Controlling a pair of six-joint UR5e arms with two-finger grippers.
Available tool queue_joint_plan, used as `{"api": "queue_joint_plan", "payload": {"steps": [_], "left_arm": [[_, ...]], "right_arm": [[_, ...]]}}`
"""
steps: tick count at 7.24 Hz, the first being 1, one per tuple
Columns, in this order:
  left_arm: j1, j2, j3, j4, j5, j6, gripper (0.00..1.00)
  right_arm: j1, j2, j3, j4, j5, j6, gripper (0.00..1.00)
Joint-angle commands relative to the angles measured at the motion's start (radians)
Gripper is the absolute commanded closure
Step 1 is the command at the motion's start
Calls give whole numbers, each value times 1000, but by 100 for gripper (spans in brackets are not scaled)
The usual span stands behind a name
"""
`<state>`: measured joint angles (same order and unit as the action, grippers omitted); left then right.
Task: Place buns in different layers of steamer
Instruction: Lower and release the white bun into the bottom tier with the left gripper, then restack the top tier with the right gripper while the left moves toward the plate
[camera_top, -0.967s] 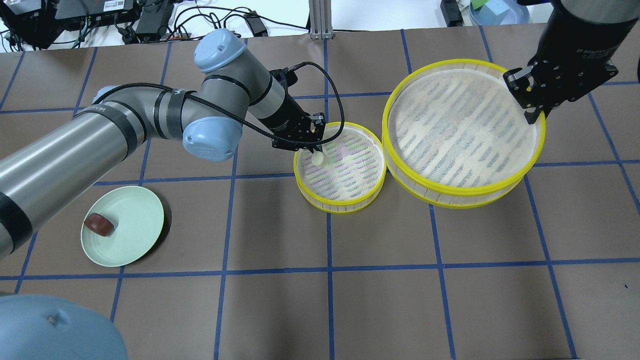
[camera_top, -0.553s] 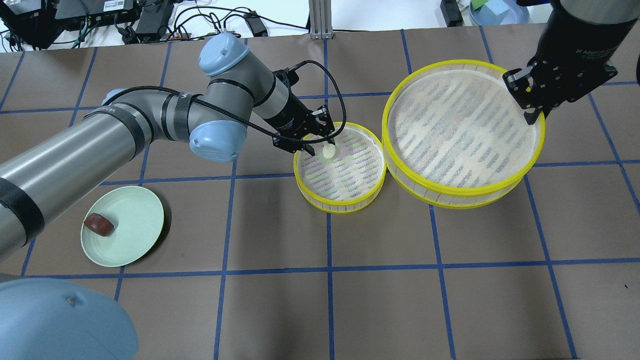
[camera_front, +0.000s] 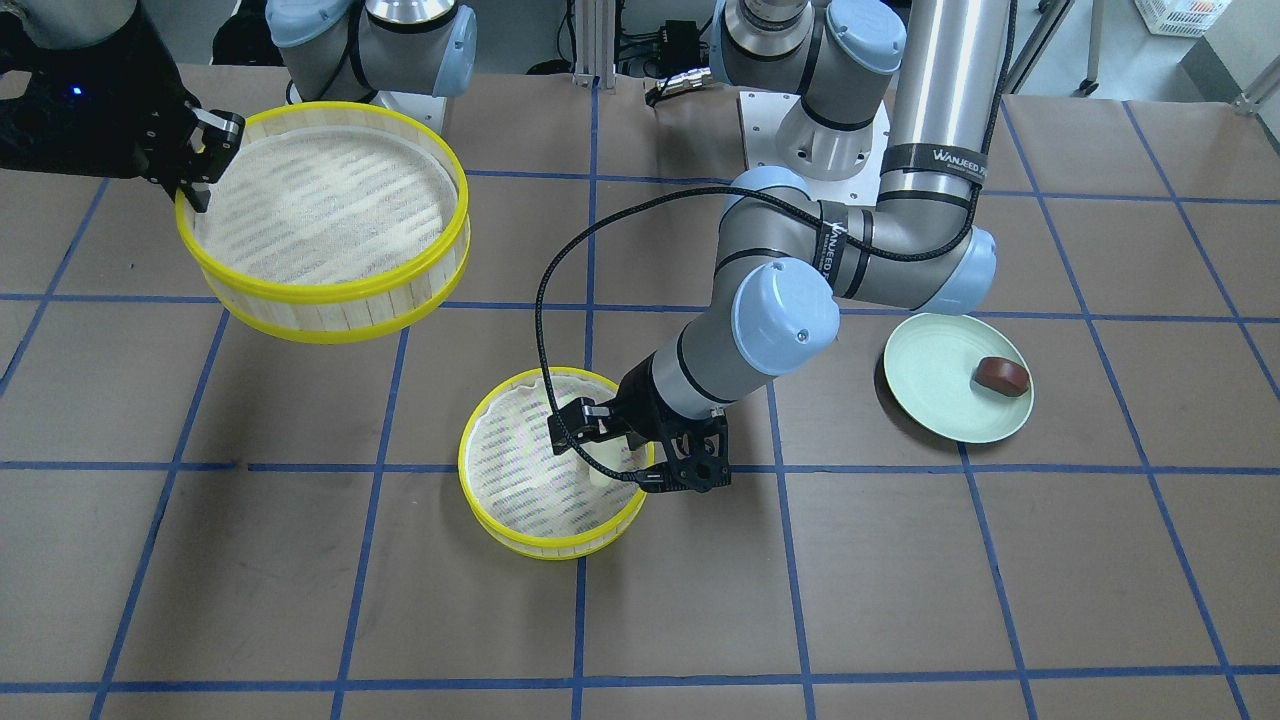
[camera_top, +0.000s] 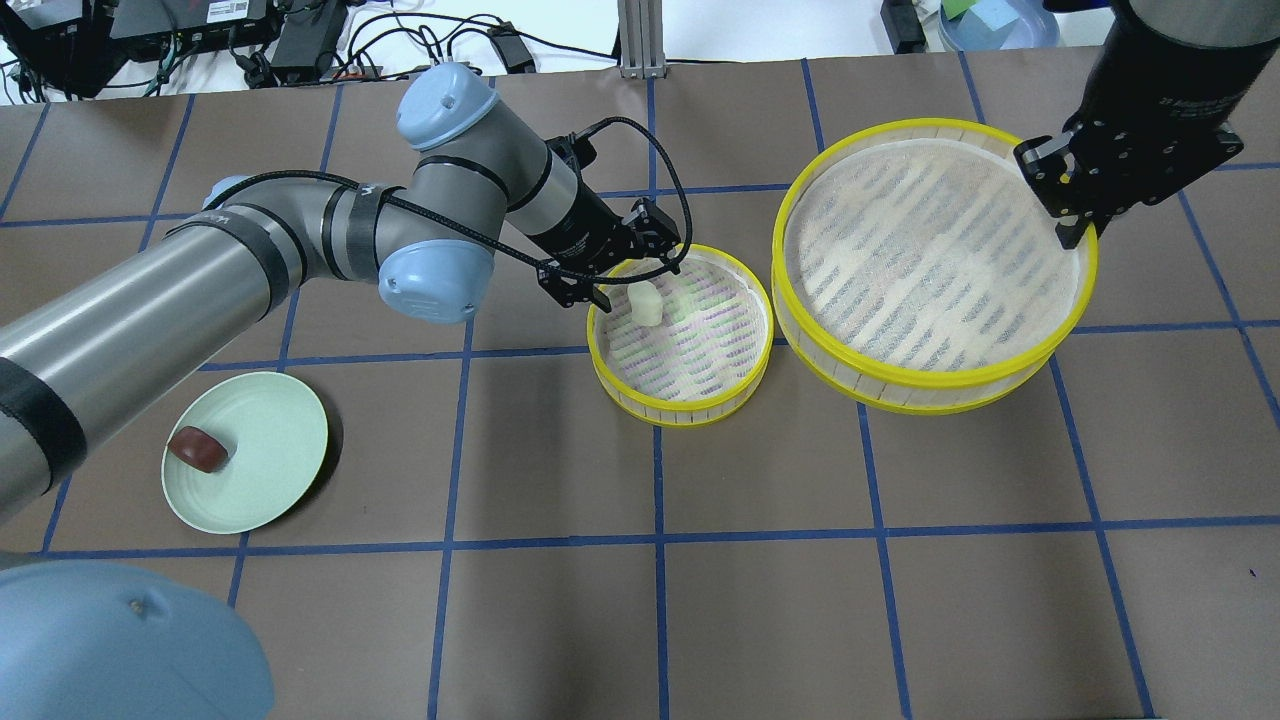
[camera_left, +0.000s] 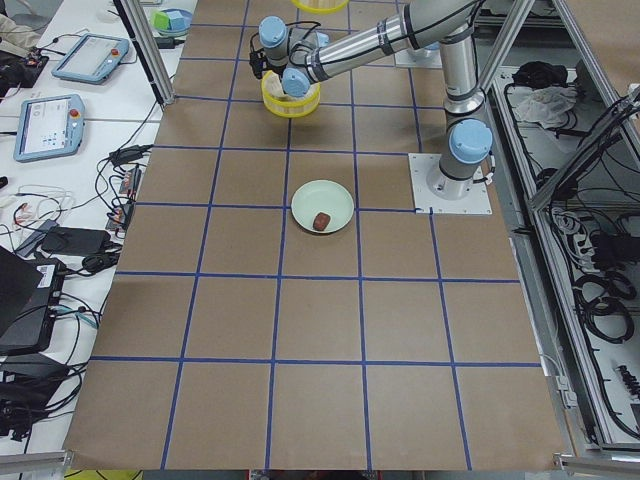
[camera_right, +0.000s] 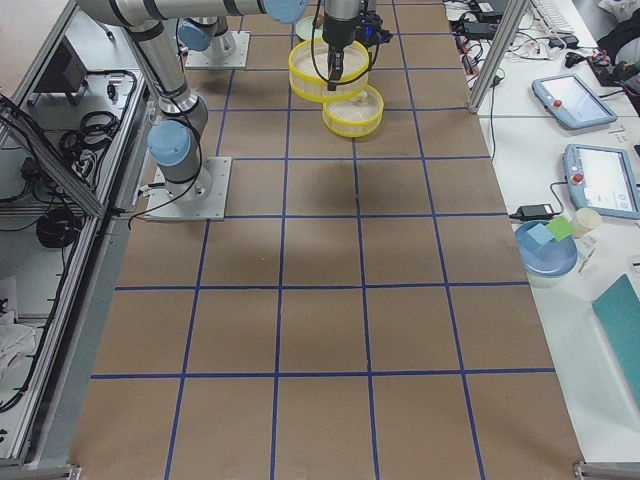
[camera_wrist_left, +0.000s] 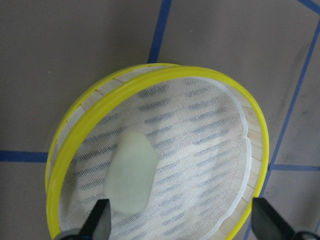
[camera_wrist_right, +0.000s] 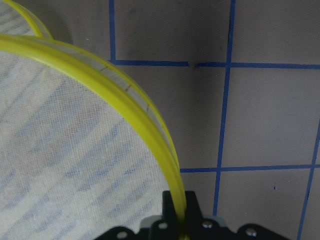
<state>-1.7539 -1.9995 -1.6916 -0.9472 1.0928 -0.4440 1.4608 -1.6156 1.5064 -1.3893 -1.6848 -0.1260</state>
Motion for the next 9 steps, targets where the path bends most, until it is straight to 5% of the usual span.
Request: {"api": "queue_joint_plan", "payload": {"steps": [1,2,4,6,9], "left_arm": [[1,28,18,-2,88,7,1],[14,50,21,-16,201,19,0],[82,94,20,-92,272,126,0],[140,137,21,-201,418,264,0],[299,208,9,-329,510,531,0]], "right_arm": [[-3,3,0,3,-1,0,100],[-4,3,0,6,-1,-6,100],[6,25,0,1,16,3,100],[45,121,-2,-102,106,29,100],[221,369,-84,-244,103,209,100]]}}
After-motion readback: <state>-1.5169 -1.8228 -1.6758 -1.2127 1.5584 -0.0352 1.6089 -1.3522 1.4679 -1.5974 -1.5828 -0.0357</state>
